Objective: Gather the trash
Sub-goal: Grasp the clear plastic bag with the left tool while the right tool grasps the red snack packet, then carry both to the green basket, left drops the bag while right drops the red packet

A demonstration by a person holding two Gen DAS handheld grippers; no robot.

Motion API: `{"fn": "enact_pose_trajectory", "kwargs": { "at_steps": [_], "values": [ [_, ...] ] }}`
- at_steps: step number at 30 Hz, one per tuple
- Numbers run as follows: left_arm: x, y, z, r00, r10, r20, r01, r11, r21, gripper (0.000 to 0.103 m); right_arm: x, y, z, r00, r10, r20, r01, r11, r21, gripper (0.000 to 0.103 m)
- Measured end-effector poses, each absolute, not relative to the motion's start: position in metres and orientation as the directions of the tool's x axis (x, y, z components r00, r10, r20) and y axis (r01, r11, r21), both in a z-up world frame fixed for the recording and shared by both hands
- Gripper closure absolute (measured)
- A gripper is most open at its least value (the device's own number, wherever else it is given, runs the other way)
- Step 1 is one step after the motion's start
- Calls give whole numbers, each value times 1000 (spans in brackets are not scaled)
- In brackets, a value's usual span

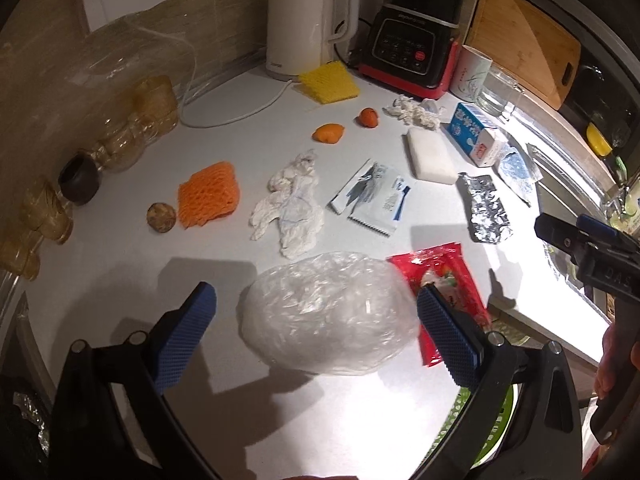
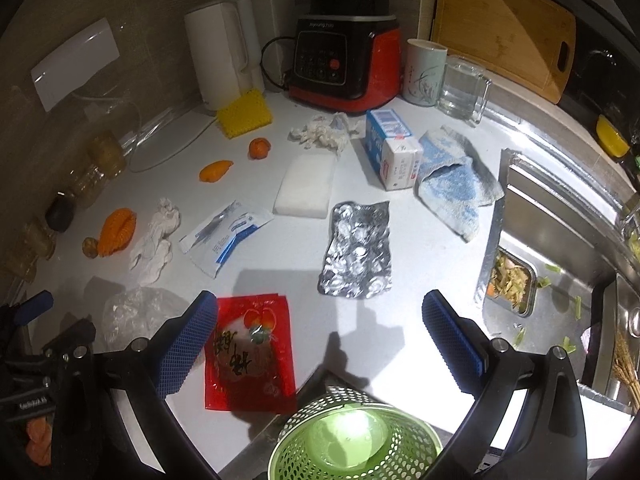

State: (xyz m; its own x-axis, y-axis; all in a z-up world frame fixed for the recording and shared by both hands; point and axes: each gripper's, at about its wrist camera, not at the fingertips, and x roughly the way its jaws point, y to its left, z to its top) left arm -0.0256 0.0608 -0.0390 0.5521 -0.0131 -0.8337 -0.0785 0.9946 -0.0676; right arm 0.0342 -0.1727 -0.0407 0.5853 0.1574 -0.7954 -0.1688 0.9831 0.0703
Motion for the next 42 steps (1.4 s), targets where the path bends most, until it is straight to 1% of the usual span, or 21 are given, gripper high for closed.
{"fn": "enact_pose_trajectory", "kwargs": {
  "at_steps": [2, 3, 8, 13, 14, 15, 16, 17, 19, 21, 24, 28, 32, 33, 35, 36, 37, 38, 39, 41, 42],
  "values": [
    [-28, 75, -54, 536, 4, -844, -104, 993, -62, 6, 30, -168, -55, 565, 177, -806, -185, 979, 85, 2],
    [-27, 80, -61, 525, -10, -851, -104, 992, -76, 6, 27, -164, -62, 558, 181, -810, -193, 977, 85, 2],
    [-22, 82, -83, 503, -145, -852, -60, 978, -201, 7, 15, -156, -82, 557, 160, -815, -205, 977, 52, 2],
    [-9, 57, -103, 460, -181, -869, -12, 978, -210, 8, 6, -162, -89, 552, 155, -819, -202, 978, 49, 2],
    [-8, 53, -107, 454, -184, -872, -7, 978, -209, 12, 5, -163, -90, 550, 154, -821, -203, 978, 47, 2],
    [-6, 48, -112, 438, -181, -881, -3, 979, -202, 25, 4, -163, -91, 549, 151, -822, -204, 978, 43, 2],
    [-4, 46, -116, 417, -174, -892, -2, 981, -192, 42, 3, -163, -92, 547, 148, -824, -207, 978, 39, 2],
    [-3, 44, -121, 396, -163, -904, -6, 984, -180, 51, 3, -163, -93, 543, 149, -826, -210, 977, 38, 2],
    [-7, 41, -120, 417, -121, -901, 0, 991, -133, 78, 4, -160, -96, 537, 162, -828, -222, 974, 47, 2],
    [-10, 44, -119, 415, -147, -898, 5, 987, -160, 91, 7, -155, -101, 528, 171, -832, -230, 972, 54, 2],
    [-19, 52, -111, 446, -146, -883, -19, 985, -172, 94, 14, -147, -113, 508, 154, -847, -219, 975, 46, 2],
    [-31, 61, -101, 465, -160, -871, -25, 981, -193, 94, 22, -137, -128, 477, 147, -867, -205, 977, 53, 2],
    [-42, 66, -89, 483, -161, -861, -27, 980, -198, 94, 24, -121, -138, 468, 84, -880, -222, 975, -25, 3],
    [-45, 67, -86, 491, -156, -857, -30, 980, -196, 94, 23, -120, -140, 463, 82, -883, -227, 973, -28, 12],
    [-51, 69, -81, 502, -145, -853, -35, 982, -187, 94, 21, -121, -142, 451, 122, -884, -235, 972, 14, 23],
    [-54, 70, -79, 505, -143, -851, -38, 982, -188, 94, 20, -122, -141, 452, 123, -883, -231, 973, 17, 28],
    [-57, 70, -78, 507, -144, -850, -41, 981, -190, 94, 18, -123, -140, 456, 121, -882, -235, 972, 12, 31],
    [-59, 69, -77, 509, -144, -849, -45, 980, -193, 94, 17, -126, -138, 462, 121, -879, -238, 971, 8, 41],
    [-62, 68, -76, 510, -146, -847, -47, 979, -197, 94, 15, -128, -137, 469, 129, -874, -245, 969, 12, 63],
    [-66, 64, -76, 510, -144, -848, -49, 979, -196, 94, 13, -136, -134, 463, 151, -873, -247, 968, 37, 88],
    [-67, 61, -76, 510, -142, -849, -48, 980, -193, 94, 13, -140, -134, 454, 172, -874, -248, 967, 61, 91]
  ]
}}
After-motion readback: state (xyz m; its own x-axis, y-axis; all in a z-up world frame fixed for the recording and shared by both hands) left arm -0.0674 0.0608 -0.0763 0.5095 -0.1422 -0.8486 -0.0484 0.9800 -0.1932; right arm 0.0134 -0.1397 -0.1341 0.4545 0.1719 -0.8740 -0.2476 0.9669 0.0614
